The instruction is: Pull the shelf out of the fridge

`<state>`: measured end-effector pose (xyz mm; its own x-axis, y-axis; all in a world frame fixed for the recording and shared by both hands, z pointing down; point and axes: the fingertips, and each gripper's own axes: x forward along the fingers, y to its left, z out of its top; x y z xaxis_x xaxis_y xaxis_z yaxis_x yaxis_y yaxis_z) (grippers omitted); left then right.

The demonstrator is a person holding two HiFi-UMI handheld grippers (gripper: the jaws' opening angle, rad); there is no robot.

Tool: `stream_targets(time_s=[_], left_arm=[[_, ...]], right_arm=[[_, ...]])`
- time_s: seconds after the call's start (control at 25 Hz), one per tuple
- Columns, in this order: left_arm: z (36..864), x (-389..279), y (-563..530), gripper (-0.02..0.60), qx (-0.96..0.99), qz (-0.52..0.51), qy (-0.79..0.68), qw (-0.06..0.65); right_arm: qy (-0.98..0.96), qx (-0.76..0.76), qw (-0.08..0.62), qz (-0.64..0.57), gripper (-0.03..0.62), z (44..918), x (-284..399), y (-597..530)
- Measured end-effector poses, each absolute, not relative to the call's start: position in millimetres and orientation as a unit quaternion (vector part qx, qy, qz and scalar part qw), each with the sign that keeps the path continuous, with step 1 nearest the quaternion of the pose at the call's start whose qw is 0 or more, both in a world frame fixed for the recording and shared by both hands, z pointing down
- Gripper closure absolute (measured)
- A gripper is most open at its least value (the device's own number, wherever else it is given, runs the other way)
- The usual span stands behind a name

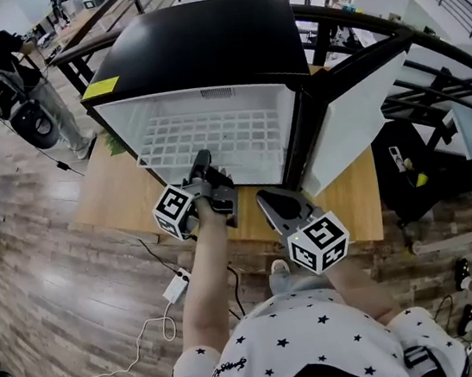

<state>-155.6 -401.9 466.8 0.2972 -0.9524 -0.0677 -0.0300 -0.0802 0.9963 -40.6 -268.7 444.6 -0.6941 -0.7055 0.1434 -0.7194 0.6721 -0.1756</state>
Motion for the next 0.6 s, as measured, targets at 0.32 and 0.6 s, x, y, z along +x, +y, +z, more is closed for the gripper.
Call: stream_targets(time_s=[0.32, 0.6], left_arm=[[464.9, -155.3, -393.7, 0.548, 0.592, -0.428, -0.411, 0.545], [465.3, -156.8, -380.4, 0.548, 0.59, -0.428, -0.412, 0.547]], right_arm=[[-0.91, 0.397, 0.033, 0.113, 0.572, 444.5, -35.1, -255.9], [-0.909, 0.399, 0.032, 0.113, 0.572, 442.7, -34.0, -244.1]])
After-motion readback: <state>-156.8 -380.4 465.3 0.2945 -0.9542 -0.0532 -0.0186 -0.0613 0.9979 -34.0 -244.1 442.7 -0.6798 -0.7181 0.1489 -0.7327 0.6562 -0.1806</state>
